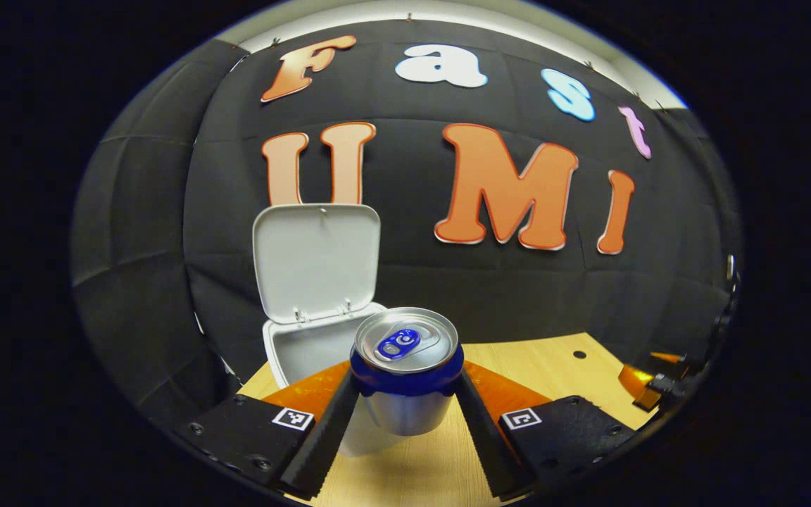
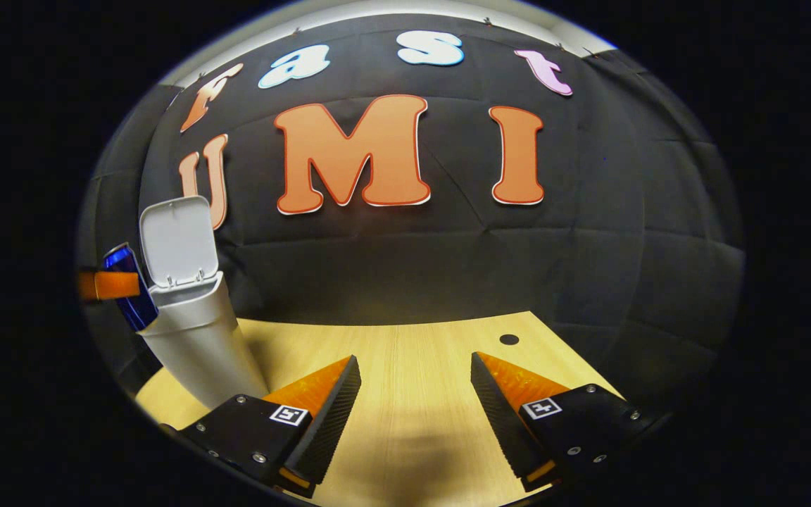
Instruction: Press the lid of the desktop garbage bin to open it, pick up the crumpled paper on the desktop and throw it into the bin, then pick up the pop can on the desktop and drop it into the bin, and finally close the garbage bin lid.
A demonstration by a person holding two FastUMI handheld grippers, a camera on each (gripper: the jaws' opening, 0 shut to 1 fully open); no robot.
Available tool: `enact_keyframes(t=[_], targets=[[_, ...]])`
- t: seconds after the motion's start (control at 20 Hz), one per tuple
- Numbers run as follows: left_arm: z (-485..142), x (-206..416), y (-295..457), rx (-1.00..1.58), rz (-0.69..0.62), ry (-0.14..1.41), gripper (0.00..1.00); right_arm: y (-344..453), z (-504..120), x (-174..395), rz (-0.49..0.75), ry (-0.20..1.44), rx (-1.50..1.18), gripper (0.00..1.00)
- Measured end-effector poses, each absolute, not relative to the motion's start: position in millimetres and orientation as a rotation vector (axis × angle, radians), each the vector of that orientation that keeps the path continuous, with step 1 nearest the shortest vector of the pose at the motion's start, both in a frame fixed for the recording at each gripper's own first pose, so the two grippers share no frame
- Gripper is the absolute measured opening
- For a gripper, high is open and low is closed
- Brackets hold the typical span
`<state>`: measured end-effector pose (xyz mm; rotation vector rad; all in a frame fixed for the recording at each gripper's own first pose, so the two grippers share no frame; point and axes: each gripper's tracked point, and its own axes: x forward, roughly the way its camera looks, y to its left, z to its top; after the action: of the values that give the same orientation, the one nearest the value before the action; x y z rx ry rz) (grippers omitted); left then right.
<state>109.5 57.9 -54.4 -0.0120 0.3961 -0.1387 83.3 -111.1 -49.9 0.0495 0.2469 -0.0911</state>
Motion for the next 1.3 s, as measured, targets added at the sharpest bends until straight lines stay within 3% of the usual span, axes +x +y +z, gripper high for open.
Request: enact_keyframes(t=[0.3,0.6,0.85,1.0,1.15,1.3], targets=[[-87,202,119,-0.031,-0.101,0.544,0.82,-109,-42,87,-0.107,0.238,0.018,0.94],[-119,204,133,-0.093,-0.062,0.613,0.85,-118,-43,88,-0.153,0.246,0.015,0.94],[-77,201,131,-0.055,-0.047,0.479,0.85,-112,-49,91,-0.147,0.262,0.009,0.94],[3,210,129,-0.001,-0.031,0.236,0.83,-104,-48,94,-0.123,0.262,0.009,0.94],[68,219,122,0.075,-0.019,0.101,0.83,-97,-47,96,-0.092,0.260,0.028,0.94],[97,251,111,-0.068,-0.031,0.071,0.87,-99,-45,96,-0.084,0.253,0.043,0.94]])
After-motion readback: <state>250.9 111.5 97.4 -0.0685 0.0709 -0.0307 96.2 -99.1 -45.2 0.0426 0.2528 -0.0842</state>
